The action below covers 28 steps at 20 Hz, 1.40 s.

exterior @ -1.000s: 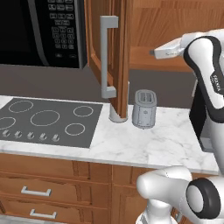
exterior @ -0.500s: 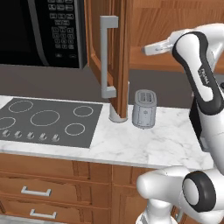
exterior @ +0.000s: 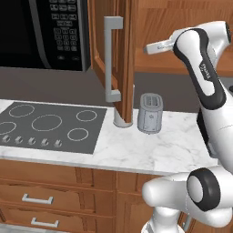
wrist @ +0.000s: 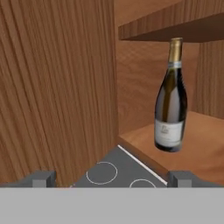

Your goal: Get the candle and the wine from the cabinet and move them to the dining counter.

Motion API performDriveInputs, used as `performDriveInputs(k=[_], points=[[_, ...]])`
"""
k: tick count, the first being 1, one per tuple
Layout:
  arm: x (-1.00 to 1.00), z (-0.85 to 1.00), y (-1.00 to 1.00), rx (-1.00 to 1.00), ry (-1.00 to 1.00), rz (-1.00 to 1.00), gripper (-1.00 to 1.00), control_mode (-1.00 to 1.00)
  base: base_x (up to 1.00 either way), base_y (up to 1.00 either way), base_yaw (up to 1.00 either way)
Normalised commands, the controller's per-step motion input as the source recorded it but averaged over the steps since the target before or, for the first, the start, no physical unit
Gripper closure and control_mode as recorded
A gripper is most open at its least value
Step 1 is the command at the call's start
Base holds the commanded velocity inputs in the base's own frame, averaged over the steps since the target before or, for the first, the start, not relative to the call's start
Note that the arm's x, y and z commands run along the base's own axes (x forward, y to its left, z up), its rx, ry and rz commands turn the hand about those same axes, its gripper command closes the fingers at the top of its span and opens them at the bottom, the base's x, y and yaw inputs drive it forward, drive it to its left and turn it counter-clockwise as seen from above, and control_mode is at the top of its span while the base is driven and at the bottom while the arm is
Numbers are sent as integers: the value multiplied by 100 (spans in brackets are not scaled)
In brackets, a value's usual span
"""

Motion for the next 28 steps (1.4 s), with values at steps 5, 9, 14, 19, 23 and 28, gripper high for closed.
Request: performDriveInputs(k=[5, 9, 14, 19, 23, 28], points=[[29, 1, 7, 0, 1, 0, -100, -100, 0, 0, 0], [22, 0, 11, 0, 2, 0, -100, -100, 0, 0, 0], [22, 0, 4, 0, 0, 0, -100, -100, 0, 0, 0], [30, 0, 4, 0, 4, 0, -100, -100, 0, 0, 0], [20, 0, 1, 0, 3, -2, -100, -100, 0, 0, 0], [19, 0, 0, 0, 0, -8, -100, -100, 0, 0, 0]])
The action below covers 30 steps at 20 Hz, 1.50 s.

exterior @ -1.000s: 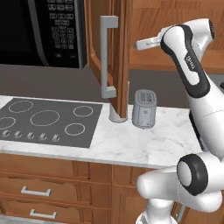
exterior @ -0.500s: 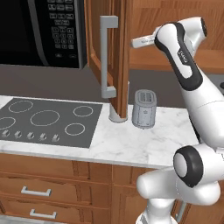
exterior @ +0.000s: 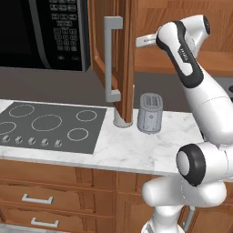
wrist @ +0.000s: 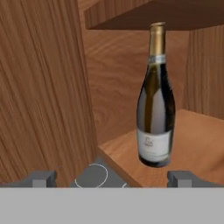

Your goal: Get the candle and the wine from the cabinet and move them to the dining counter.

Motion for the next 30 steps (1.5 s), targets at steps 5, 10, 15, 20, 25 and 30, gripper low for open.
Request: performDriveInputs(k=[5, 10, 15, 20, 25, 30], points=[[22, 1, 0, 0, 0, -12, -100, -100, 0, 0, 0], [20, 0, 0, 0, 0, -12, -100, -100, 0, 0, 0], [24, 0, 0, 0, 0, -7, -100, -100, 0, 0, 0], [33, 0, 2, 0, 1, -2, -100, -100, 0, 0, 0], [30, 0, 8, 0, 3, 0, -100, -100, 0, 0, 0], [26, 0, 6, 0, 5, 0, -100, -100, 0, 0, 0]])
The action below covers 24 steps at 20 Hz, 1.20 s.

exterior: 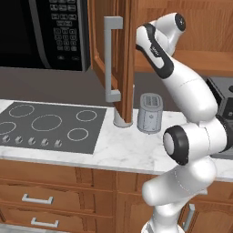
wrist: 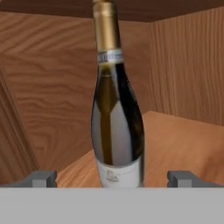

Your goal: Get the candle and the wine from the cabinet and move them to the dining counter.

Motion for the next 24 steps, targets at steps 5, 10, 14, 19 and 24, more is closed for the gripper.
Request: performDriveInputs(k=[5, 10, 14, 19, 24], points=[[15, 2, 9, 0, 4, 0, -100, -100, 0, 0, 0], [7, 2, 6, 0, 0, 0, -100, -100, 0, 0, 0], [27, 0, 11, 0, 1, 0, -100, -100, 0, 0, 0], [26, 0, 11, 0, 1, 0, -100, -100, 0, 0, 0], [25, 0, 4, 0, 1, 0, -100, -100, 0, 0, 0]])
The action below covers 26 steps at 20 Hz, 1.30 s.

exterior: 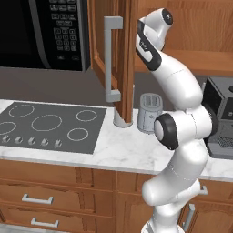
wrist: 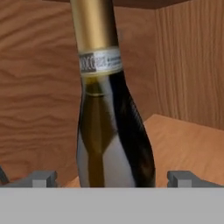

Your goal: Get the candle and the wine from the cabinet and move them to the dining counter.

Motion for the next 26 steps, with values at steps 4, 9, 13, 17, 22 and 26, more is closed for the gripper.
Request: performDriveInputs(k=[4, 9, 13, 17, 22, 26], points=[[29, 0, 1, 0, 0, 0, -100, -100, 0, 0, 0], [26, 0, 0, 0, 0, 0, -100, -100, 0, 0, 0], [23, 0, 0, 0, 0, 0, -100, -100, 0, 0, 0], [17, 0, 0, 0, 0, 0, -100, -100, 0, 0, 0], [0, 0, 0, 0, 0, 0, -100, -100, 0, 0, 0], [0, 0, 0, 0, 0, 0, -100, -100, 0, 0, 0]])
